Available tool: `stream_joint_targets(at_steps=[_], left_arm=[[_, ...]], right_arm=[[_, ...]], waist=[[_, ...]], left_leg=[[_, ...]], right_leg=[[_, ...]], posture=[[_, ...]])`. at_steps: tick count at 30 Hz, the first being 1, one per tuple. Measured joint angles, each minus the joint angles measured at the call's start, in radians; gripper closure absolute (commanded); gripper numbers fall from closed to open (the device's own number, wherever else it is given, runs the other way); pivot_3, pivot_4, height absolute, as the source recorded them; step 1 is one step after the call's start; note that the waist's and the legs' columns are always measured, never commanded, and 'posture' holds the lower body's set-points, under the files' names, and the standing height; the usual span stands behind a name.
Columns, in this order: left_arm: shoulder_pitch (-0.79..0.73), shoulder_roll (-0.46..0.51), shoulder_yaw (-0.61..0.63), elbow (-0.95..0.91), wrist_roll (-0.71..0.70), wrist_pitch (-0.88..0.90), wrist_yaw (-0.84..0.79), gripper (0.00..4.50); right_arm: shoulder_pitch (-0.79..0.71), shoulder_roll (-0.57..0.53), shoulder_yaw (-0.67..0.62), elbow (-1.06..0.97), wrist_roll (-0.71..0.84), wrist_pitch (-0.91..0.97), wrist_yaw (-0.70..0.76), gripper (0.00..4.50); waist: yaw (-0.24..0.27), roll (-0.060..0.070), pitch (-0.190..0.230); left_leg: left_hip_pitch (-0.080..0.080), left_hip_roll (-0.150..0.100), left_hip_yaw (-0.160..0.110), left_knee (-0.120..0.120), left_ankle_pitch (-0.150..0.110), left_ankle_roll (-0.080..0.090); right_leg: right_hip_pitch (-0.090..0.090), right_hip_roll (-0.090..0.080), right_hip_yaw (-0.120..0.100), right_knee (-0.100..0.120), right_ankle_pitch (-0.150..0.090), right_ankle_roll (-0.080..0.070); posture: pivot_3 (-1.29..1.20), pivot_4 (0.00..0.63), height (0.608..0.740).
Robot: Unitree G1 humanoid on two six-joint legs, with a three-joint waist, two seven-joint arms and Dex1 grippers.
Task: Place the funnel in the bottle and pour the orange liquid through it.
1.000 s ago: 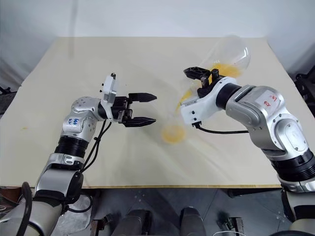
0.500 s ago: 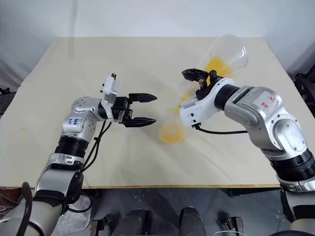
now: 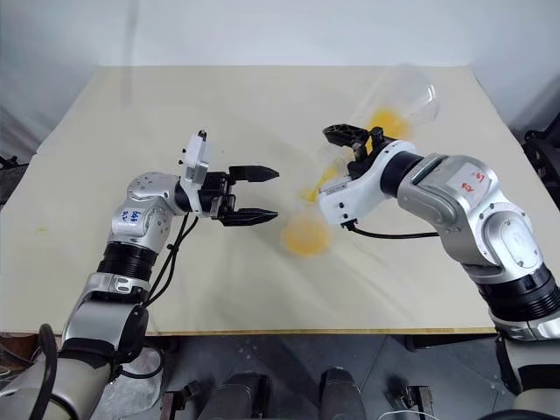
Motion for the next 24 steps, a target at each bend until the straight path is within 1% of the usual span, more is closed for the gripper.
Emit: stream_joint_targets(at_steps=[10, 24], left_arm=[[0.036, 0.0, 0.0, -0.034, 0.0, 0.01, 0.007, 0.0], [0.037, -0.001, 0.0, -0.034, 0.002, 0.013, 0.011, 0.0]], right_arm=[[0.0, 0.005, 0.0, 0.008, -0.012, -0.004, 0.0, 1.78], [-0.009, 0.005, 0.0, 0.008, -0.013, -0.025, 0.0, 1.78]], waist=[[0.0, 0.0, 0.0], [0.0, 0.0, 0.0]], left_leg=[[0.0, 0.0, 0.0, 0.0, 0.0, 0.0], [0.0, 0.0, 0.0, 0.0, 0.0, 0.0]], right_leg=[[0.0, 0.0, 0.0, 0.0, 0.0, 0.0], [0.0, 0.0, 0.0, 0.0, 0.0, 0.0]], posture=[[0.0, 0.15, 0.74], [0.0, 0.15, 0.74]])
